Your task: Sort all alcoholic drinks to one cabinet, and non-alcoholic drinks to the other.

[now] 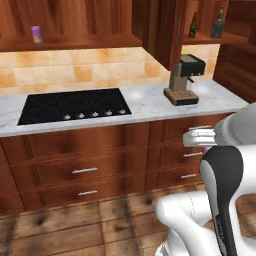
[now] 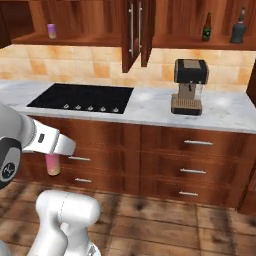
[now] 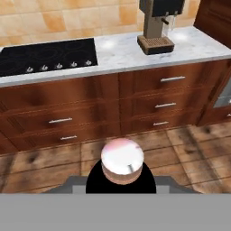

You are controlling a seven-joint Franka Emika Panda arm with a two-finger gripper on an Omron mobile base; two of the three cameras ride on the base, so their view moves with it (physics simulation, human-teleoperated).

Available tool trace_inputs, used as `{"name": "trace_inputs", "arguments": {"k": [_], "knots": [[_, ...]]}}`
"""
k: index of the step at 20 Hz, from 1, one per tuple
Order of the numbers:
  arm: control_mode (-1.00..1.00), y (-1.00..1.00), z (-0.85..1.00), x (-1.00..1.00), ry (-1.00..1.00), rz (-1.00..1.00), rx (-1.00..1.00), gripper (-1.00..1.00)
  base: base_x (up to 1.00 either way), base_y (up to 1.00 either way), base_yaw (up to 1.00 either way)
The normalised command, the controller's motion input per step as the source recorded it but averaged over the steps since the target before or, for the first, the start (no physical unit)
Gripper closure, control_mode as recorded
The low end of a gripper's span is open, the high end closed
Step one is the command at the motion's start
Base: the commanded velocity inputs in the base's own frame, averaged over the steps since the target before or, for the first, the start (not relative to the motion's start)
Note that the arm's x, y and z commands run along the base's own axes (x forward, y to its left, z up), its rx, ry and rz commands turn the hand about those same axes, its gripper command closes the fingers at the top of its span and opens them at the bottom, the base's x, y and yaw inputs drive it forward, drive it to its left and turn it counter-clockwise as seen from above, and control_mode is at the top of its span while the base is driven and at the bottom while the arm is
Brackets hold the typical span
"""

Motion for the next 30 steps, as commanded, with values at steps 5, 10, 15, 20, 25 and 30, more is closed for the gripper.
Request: {"name": "trace_inputs", "arguments": {"k": [5, 10, 15, 20, 25, 30], "knots": [[1.0, 0.0, 0.0, 0.0, 0.0, 0.0, 0.0, 1.0, 0.24, 0.99, 0.0], [1.0, 0.0, 0.0, 0.0, 0.0, 0.0, 0.0, 1.0, 0.67, 0.72, 0.02], [1.0, 0.0, 0.0, 0.0, 0.0, 0.0, 0.0, 1.0, 0.97, 0.49, 0.05], [1.0, 0.0, 0.0, 0.0, 0.0, 0.0, 0.0, 1.0, 0.95, 0.03, 0.12], [1.0, 0.0, 0.0, 0.0, 0.0, 0.0, 0.0, 1.0, 0.87, -0.14, 0.19], [1.0, 0.0, 0.0, 0.0, 0.0, 0.0, 0.0, 1.0, 0.93, -0.25, 0.21]]}}
